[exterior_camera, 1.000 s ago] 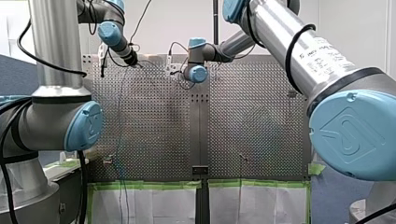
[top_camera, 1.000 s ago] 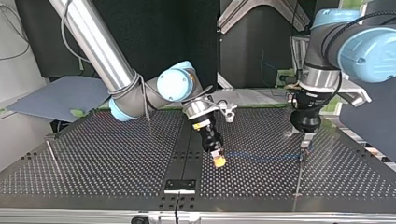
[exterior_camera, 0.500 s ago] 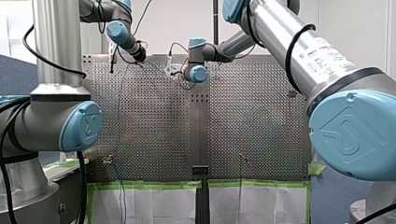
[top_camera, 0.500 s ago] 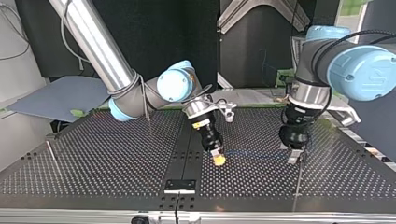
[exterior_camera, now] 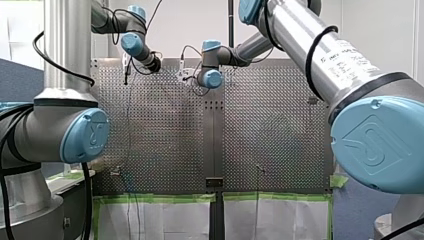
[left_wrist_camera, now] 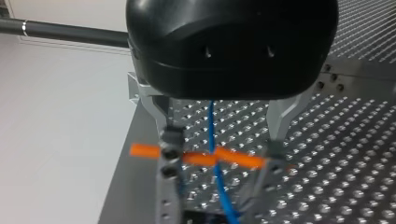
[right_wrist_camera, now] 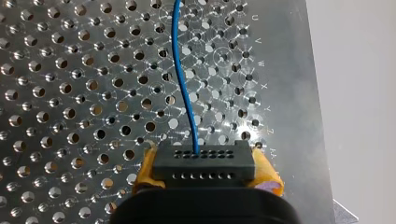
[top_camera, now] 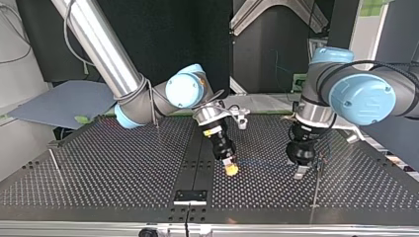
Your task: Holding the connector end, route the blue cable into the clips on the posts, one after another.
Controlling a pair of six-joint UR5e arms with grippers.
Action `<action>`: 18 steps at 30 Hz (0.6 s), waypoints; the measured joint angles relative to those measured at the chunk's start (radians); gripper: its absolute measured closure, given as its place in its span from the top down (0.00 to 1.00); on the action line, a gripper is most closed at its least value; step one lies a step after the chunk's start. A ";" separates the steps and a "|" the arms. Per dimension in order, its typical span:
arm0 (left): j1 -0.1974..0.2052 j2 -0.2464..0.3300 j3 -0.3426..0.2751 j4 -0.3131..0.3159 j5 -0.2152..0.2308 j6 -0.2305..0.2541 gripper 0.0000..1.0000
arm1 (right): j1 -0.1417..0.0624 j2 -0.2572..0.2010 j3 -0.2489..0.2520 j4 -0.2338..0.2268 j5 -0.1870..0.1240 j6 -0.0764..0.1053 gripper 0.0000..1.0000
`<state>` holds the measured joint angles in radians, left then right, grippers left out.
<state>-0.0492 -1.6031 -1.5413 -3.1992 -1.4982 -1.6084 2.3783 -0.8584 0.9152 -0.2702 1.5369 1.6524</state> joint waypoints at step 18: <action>-0.012 -0.065 0.041 0.026 -0.053 -0.011 0.98 | -0.003 0.000 0.000 0.000 0.000 0.000 0.00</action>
<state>-0.0615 -1.6677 -1.5007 -3.1732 -1.5515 -1.6195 2.3748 -0.8585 0.9152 -0.2702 1.5365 1.6524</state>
